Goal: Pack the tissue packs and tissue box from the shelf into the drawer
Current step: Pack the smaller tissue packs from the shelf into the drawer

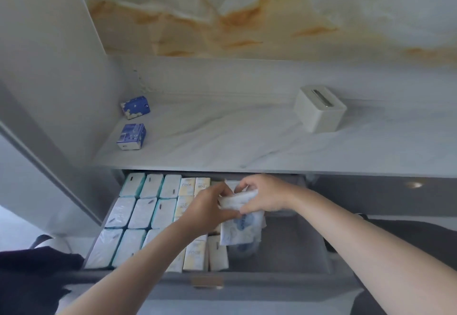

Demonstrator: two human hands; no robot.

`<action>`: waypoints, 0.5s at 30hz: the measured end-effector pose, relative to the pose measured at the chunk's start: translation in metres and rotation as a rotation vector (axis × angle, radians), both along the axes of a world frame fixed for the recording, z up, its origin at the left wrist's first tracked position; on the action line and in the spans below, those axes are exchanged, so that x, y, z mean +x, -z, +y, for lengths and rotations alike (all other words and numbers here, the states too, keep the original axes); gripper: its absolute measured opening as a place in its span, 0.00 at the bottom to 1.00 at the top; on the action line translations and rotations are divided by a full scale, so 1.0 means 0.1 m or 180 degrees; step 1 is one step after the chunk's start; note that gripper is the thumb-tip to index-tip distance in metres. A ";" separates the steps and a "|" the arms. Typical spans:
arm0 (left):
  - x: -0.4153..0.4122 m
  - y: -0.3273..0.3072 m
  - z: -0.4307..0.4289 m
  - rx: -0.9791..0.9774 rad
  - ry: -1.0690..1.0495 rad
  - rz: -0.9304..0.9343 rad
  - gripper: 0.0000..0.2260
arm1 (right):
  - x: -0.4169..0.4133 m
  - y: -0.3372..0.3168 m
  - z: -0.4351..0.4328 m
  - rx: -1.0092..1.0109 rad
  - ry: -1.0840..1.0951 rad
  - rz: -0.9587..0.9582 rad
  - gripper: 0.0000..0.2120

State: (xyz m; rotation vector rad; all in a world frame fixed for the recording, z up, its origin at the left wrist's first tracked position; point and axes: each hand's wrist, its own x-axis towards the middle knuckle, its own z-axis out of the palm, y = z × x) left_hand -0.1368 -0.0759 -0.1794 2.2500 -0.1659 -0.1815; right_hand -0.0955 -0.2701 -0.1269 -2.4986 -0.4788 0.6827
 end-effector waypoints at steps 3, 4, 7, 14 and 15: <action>-0.12 0.07 -0.15 0.0012 0.0195 0.0087 0.20 | -0.17 -0.06 -0.07 -0.0835 -0.0246 0.0368 0.17; -0.16 0.11 -0.19 -0.0032 0.0236 0.0170 0.19 | -0.23 -0.03 -0.08 -0.1154 -0.0351 0.0415 0.18; -0.25 0.25 -0.32 -0.0114 0.0446 0.0368 0.18 | -0.38 0.15 -0.11 -0.1702 -0.0470 0.0308 0.18; -0.30 0.61 -0.24 0.0893 0.1103 0.0265 0.29 | -0.51 0.59 -0.15 -0.1895 -0.0495 0.0276 0.06; -0.31 0.66 -0.22 0.1058 0.1145 0.0197 0.32 | -0.53 0.71 -0.15 -0.1743 -0.0370 0.0327 0.06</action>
